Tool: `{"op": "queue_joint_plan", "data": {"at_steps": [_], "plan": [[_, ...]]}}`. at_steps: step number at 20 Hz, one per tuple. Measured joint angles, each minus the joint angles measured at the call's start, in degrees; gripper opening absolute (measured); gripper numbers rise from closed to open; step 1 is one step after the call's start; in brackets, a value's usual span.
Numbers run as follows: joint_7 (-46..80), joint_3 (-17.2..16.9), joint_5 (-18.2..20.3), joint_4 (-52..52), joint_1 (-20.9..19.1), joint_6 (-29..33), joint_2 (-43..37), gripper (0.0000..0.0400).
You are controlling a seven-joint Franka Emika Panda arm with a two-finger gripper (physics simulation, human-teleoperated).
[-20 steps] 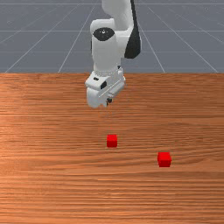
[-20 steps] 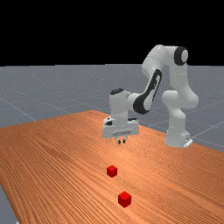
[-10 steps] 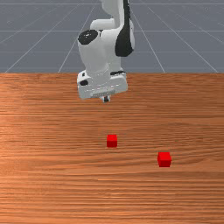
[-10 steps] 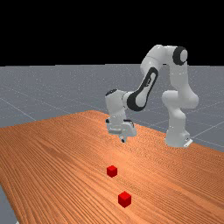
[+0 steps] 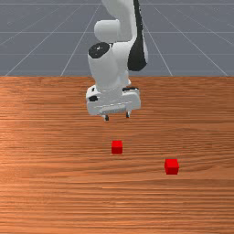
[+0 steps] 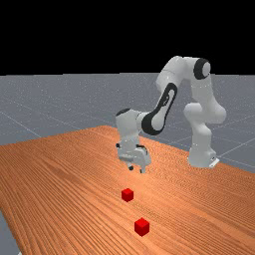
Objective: Stack all the cube
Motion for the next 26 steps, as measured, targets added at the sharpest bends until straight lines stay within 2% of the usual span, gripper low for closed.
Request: {"op": "queue_joint_plan", "data": {"at_steps": [2,5,9,12,13,14,20,23,26], "plan": [[-0.5,0.3,0.6,1.0,0.0,2.8,3.0,0.0388],[0.0,0.4,1.1,6.1,-0.4,4.7,8.6,0.0397],[2.7,-1.0,-1.0,12.2,0.7,5.1,17.3,0.04],[4.6,-2.1,-2.5,13.7,2.0,5.5,20.1,0.04],[5.5,-2.6,-3.2,13.9,2.7,5.9,20.7,0.0245],[6.6,-3.4,-4.2,14.0,3.6,6.2,21.1,0.0193],[9.5,-5.7,-6.5,13.2,6.3,6.0,18.6,0.0189],[10.9,-5.2,-6.9,13.7,8.3,5.5,15.4,0.0188],[12.8,-2.6,-5.7,15.5,11.0,5.0,14.0,0.0188]]}}
